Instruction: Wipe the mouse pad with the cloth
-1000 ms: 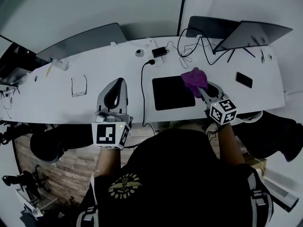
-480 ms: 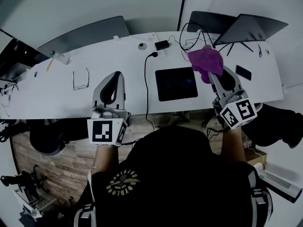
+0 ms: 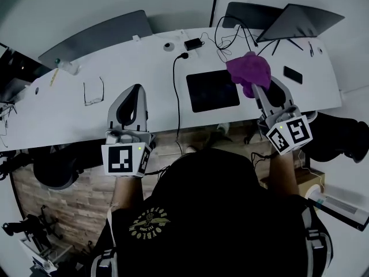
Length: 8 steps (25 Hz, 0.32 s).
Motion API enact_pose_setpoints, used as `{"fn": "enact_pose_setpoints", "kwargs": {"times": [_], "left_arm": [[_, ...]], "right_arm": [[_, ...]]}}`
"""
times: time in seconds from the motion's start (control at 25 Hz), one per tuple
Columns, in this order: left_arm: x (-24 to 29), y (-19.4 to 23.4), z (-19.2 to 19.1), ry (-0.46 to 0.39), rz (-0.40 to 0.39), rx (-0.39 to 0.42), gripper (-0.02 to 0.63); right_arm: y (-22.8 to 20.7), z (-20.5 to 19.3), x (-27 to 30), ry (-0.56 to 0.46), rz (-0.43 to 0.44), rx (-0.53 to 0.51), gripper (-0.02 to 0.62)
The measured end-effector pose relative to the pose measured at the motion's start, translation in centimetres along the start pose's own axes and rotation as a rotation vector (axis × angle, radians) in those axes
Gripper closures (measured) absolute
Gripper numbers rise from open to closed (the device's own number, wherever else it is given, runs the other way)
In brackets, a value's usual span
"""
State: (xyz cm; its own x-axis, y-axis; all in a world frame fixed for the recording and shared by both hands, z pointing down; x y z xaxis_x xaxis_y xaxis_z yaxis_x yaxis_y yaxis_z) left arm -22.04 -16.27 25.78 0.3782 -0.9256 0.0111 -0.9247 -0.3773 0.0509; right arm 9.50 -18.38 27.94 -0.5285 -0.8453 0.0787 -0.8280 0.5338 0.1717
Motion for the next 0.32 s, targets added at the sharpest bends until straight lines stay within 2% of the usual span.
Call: {"fn": "enact_pose_setpoints", "kwargs": {"times": [0.32], "left_arm": [[-0.1, -0.7, -1.4, 0.038, 0.005, -0.012, 0.604]], "right_arm": [[0.7, 0.1, -0.9, 0.027, 0.020, -0.025, 0.506]]}}
Point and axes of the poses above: the fingertips, and each gripper's own axes: x forward along the fingers, y to its left, z out of its top, the point moved 3 cm from there along -x, backward along the fingers, and after that the axes turned 10 degrees about -x, right-handed, at the moved point
